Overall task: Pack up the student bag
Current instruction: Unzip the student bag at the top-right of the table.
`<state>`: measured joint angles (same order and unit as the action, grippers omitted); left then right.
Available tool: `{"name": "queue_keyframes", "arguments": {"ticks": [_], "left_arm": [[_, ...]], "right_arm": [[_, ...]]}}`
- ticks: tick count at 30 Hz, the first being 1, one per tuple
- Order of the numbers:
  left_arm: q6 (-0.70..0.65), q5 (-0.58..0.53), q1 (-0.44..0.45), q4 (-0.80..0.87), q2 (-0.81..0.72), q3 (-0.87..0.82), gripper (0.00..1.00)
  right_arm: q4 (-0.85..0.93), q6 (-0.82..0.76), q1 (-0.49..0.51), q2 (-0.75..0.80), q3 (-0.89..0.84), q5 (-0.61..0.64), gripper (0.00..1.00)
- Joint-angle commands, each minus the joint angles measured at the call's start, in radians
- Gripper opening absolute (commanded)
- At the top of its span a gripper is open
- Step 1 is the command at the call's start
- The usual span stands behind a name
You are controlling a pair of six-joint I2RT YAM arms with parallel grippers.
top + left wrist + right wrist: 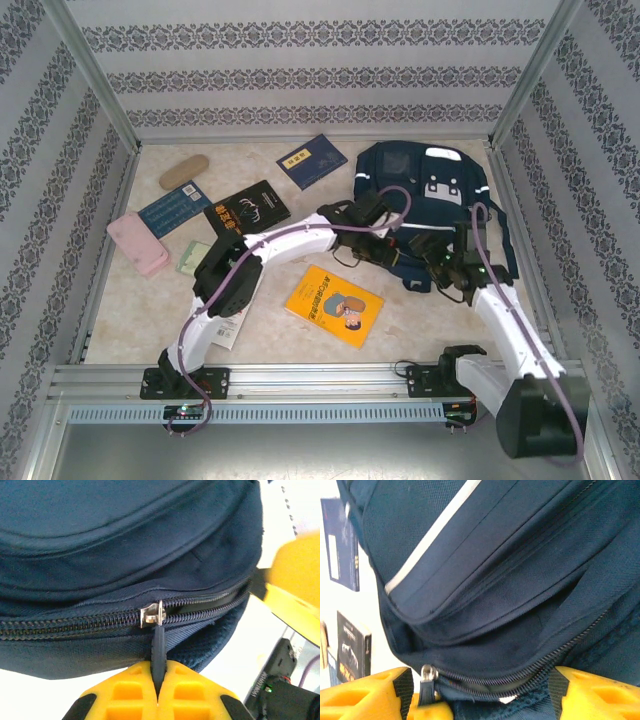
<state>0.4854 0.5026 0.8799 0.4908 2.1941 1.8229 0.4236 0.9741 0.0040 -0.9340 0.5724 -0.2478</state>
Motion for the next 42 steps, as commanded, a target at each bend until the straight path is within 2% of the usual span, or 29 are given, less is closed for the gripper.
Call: {"name": "queue_keyframes", "arguments": {"ticks": [1, 5, 7, 12, 14, 16, 23, 28, 32, 37, 42], "left_arm": [[-0.021, 0.011, 0.027, 0.048, 0.034, 0.052, 0.00], [-0.044, -0.002, 0.048, 0.084, 0.047, 0.062, 0.00], [-0.046, -0.003, 0.051, 0.090, 0.048, 0.059, 0.00], [-0.058, -0.073, 0.050, 0.140, 0.046, 0.065, 0.00], [-0.069, -0.123, 0.043, 0.183, 0.046, 0.067, 0.00], [-0.077, -0.159, 0.026, 0.214, 0.047, 0.058, 0.00], [-0.127, -0.308, -0.081, 0.337, 0.063, 0.074, 0.00], [-0.168, -0.443, -0.177, 0.417, 0.143, 0.193, 0.00], [-0.196, -0.468, -0.242, 0.448, 0.248, 0.384, 0.00], [-0.213, -0.463, -0.269, 0.421, 0.391, 0.651, 0.00], [-0.117, -0.492, -0.287, 0.311, 0.456, 0.726, 0.00]], "right_arm": [[0.009, 0.069, -0.015, 0.010, -0.054, -0.021, 0.74], [-0.034, 0.101, -0.015, -0.068, -0.068, -0.082, 0.73], [-0.043, 0.088, -0.014, -0.104, -0.065, -0.072, 0.67], [-0.047, 0.054, -0.016, -0.146, -0.057, -0.003, 0.30], [-0.048, 0.034, -0.021, -0.169, -0.056, 0.019, 0.19], [-0.038, 0.009, -0.027, -0.199, -0.054, 0.032, 0.01], [-0.028, -0.069, -0.083, -0.307, -0.054, 0.055, 0.00], [-0.019, -0.109, -0.124, -0.306, -0.042, 0.066, 0.00], [-0.010, -0.139, -0.149, -0.311, -0.025, 0.062, 0.00], [-0.002, -0.159, -0.160, -0.320, -0.014, 0.047, 0.00], [0.004, -0.172, -0.168, -0.312, -0.027, 0.045, 0.00]]}}
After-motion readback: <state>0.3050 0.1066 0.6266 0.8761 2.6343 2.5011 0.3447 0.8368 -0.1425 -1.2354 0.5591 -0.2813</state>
